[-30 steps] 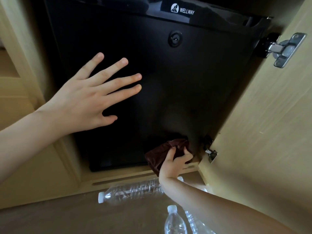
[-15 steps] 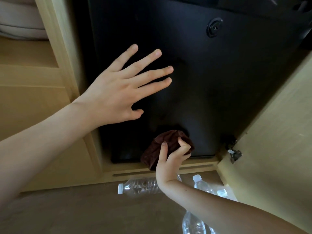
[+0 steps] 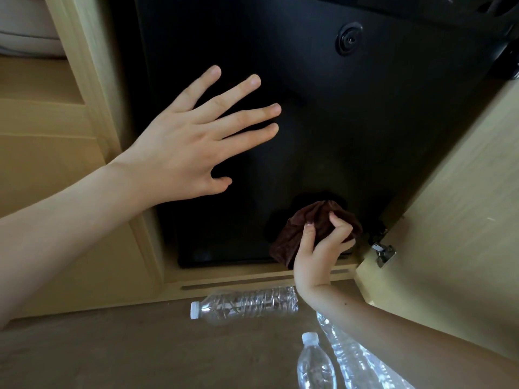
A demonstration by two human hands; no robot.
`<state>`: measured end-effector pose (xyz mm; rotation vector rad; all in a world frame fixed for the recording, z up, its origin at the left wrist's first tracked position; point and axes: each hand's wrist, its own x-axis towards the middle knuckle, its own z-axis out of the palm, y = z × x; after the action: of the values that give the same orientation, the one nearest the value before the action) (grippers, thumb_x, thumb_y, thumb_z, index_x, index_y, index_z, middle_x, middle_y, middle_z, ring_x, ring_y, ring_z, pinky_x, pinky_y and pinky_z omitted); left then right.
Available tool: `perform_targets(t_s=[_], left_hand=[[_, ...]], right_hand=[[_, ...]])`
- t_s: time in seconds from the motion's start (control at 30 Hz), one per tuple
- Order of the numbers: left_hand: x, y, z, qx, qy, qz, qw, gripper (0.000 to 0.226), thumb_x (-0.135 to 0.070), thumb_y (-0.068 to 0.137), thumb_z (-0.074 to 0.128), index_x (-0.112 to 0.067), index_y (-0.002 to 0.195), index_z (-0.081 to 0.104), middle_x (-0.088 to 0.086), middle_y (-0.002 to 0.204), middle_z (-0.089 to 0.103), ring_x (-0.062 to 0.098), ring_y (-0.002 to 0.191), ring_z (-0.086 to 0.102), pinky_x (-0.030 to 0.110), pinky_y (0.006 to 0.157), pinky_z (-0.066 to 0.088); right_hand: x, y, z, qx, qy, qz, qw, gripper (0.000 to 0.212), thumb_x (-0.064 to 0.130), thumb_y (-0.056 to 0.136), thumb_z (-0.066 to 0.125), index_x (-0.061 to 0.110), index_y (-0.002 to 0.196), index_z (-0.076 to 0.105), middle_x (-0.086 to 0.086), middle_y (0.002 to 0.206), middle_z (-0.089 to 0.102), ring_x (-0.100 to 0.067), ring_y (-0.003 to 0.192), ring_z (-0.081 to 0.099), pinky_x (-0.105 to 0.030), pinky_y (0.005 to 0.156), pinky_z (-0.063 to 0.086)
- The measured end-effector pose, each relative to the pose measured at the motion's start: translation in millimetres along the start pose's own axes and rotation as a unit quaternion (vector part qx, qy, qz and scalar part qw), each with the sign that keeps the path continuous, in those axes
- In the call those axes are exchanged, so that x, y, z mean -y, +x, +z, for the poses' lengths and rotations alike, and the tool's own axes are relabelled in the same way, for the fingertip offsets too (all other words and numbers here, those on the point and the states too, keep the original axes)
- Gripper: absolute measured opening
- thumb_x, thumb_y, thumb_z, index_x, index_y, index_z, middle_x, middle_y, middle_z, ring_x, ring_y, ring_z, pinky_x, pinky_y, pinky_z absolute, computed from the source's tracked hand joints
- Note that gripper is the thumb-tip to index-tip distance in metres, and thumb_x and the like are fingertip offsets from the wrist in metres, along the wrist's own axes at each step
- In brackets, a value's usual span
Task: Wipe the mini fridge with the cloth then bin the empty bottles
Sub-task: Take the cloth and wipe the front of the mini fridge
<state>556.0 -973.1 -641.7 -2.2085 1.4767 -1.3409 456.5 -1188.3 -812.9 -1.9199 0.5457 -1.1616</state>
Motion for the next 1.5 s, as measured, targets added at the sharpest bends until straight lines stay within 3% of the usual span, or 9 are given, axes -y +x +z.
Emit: perform_targets(t_s=[0.17,0.5,0.6,0.9,0.97,1.07,1.13,1.27,1.5], left_hand=[[0,0,1,0.004,0.010,0.001,1.000,0.100,-0.043,0.070,0.076,-0.018,0.155,0.030,0.003,0.163,0.025,0.031,0.153,0.008,0.055,0.122,-0.001],[1,1,-5,0.028,0.021,0.008,0.999,0.102,-0.046,0.071,0.077,-0.020,0.156,0.026,0.002,0.164,0.023,0.031,0.154,0.007,0.054,0.123,-0.001],[1,1,-6,0.030,0.027,0.009,0.999,0.101,-0.045,0.072,0.076,-0.019,0.156,0.026,0.002,0.164,0.023,0.032,0.154,0.007,0.054,0.123,-0.001],[-1,-15,-3,0.035,0.025,0.025,0.999,0.091,-0.036,0.079,0.071,-0.013,0.155,0.028,0.006,0.162,0.028,0.031,0.153,0.010,0.054,0.124,0.006],[0,-26,-3,0.047,0.020,0.029,0.998,0.090,-0.032,0.080,0.071,-0.012,0.155,0.027,0.006,0.162,0.027,0.030,0.153,0.010,0.053,0.124,0.007],[1,-35,-4,0.065,0.013,0.030,0.997,0.090,-0.030,0.080,0.071,-0.013,0.156,0.026,0.006,0.163,0.024,0.030,0.153,0.008,0.051,0.124,0.006],[0,-37,-5,0.072,0.016,0.032,0.997,0.091,-0.030,0.080,0.070,-0.013,0.156,0.024,0.005,0.164,0.022,0.030,0.153,0.008,0.050,0.125,0.004],[-1,-37,-5,0.071,0.021,0.033,0.997,0.092,-0.029,0.080,0.070,-0.014,0.157,0.022,0.005,0.164,0.020,0.030,0.153,0.007,0.050,0.124,0.003],[-4,-39,-2,0.068,0.015,0.026,0.997,0.088,-0.026,0.082,0.067,-0.014,0.157,0.021,0.004,0.165,0.019,0.030,0.154,0.006,0.048,0.124,0.001]], right_hand=[[21,-23,21,0.021,0.011,-0.023,0.999,0.031,-0.002,0.092,0.063,-0.009,0.119,0.050,-0.034,0.124,0.047,-0.011,0.102,0.039,0.009,0.095,0.015],[53,-73,58,0.098,0.053,0.001,0.994,0.034,0.008,0.094,0.064,0.003,0.123,0.048,-0.025,0.128,0.041,0.011,0.105,0.035,0.006,0.090,0.029],[46,-61,42,0.157,0.050,-0.021,0.986,0.030,0.006,0.094,0.063,0.005,0.121,0.049,-0.022,0.125,0.045,-0.010,0.112,0.046,0.006,0.094,0.021],[17,-7,0,0.150,0.006,-0.100,0.984,0.031,0.004,0.094,0.063,0.006,0.122,0.051,-0.022,0.124,0.041,0.021,0.111,0.032,0.003,0.093,0.027],[15,-7,1,0.142,-0.011,-0.112,0.983,0.030,0.003,0.093,0.063,0.001,0.122,0.052,-0.026,0.124,0.048,0.011,0.115,0.035,0.002,0.101,0.019],[17,-17,15,0.111,-0.026,-0.097,0.989,0.030,0.002,0.094,0.063,-0.003,0.120,0.052,-0.022,0.124,0.056,-0.039,0.123,0.046,-0.015,0.119,0.006],[22,-31,25,0.105,-0.023,-0.088,0.990,0.032,0.000,0.092,0.065,-0.005,0.120,0.052,-0.027,0.125,0.053,-0.045,0.121,0.043,-0.013,0.114,0.015],[30,-56,43,0.095,0.012,-0.060,0.994,0.035,-0.001,0.090,0.066,-0.007,0.121,0.051,-0.033,0.125,0.046,-0.010,0.110,0.035,-0.001,0.100,0.023],[48,-93,76,0.103,0.032,0.017,0.994,0.036,0.000,0.091,0.062,0.001,0.122,0.044,-0.031,0.122,0.045,-0.025,0.097,0.045,0.011,0.091,0.011]])
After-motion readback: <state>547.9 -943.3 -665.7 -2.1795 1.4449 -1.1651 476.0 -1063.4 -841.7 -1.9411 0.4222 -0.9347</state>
